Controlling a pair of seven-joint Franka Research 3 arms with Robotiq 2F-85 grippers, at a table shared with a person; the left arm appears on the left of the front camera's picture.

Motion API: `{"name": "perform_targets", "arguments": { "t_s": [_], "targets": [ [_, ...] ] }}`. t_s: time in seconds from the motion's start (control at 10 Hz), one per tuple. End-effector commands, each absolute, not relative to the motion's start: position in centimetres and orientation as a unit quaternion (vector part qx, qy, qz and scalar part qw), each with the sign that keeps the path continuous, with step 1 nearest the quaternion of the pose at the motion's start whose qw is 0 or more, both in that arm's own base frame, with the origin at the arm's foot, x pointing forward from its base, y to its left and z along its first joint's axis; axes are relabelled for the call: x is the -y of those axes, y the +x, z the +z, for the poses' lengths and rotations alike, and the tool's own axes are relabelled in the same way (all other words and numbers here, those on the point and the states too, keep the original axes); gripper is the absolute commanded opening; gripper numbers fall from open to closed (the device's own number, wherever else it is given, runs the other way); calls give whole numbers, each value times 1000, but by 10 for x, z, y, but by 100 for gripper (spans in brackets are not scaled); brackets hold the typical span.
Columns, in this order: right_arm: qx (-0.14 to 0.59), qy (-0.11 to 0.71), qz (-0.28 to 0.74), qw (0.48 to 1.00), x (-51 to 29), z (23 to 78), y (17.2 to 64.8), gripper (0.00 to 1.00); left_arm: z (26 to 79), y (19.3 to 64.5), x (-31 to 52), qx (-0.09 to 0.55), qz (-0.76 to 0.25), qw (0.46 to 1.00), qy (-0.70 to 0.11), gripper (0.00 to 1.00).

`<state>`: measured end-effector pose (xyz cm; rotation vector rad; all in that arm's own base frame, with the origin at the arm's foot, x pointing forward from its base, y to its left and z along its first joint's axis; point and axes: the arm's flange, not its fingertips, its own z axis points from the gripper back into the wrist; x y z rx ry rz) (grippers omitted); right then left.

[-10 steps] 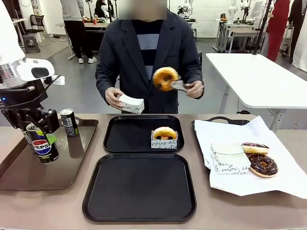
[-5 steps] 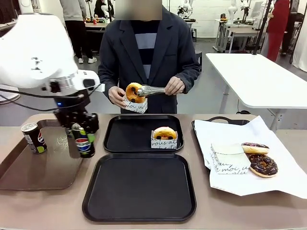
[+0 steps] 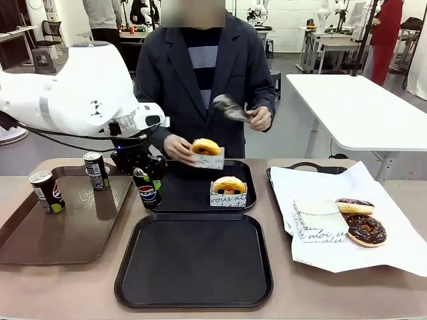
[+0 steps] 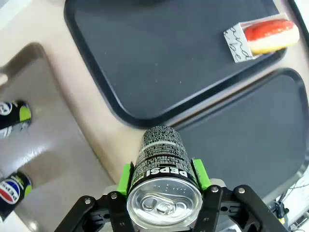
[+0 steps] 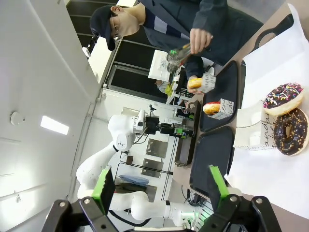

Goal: Set up donuts and drinks on trays.
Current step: Pick up one Pepsi coke and place it on the Flat Tray.

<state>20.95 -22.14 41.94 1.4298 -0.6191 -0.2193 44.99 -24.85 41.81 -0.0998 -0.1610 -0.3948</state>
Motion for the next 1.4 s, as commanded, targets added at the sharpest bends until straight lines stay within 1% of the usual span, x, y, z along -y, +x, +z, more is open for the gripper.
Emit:
{"name": "perform_targets", "arguments": {
  "t_s": [0.0, 0.1, 0.2, 0.3, 0.4, 0.6, 0.7, 1.3],
  "targets": [
    [291, 647, -95, 698, 222, 421, 212, 100, 428, 435, 247, 68, -205, 975, -42, 58],
    [291, 647, -95, 698, 222, 421, 212, 100, 447, 404, 231, 29, -207, 978, -23, 58],
    [291, 647, -95, 698, 222, 421, 212, 100, 471, 366, 207, 1, -241, 970, -22, 58],
    [291, 647, -95, 698, 222, 421, 212, 100, 489, 333, 181, 4, -270, 963, -15, 58],
    [291, 647, -95, 698, 222, 421, 212, 100, 496, 316, 162, 11, -266, 964, -11, 58],
    [291, 647, -95, 698, 222, 421, 212, 100, 497, 313, 137, 16, -205, 978, -21, 58],
    [291, 647, -95, 698, 222, 421, 212, 100, 492, 315, 165, -5, -246, 969, -12, 58],
    [291, 647, -95, 698, 222, 421, 212, 100, 492, 315, 165, -5, -246, 969, -12, 58]
  ]
}}
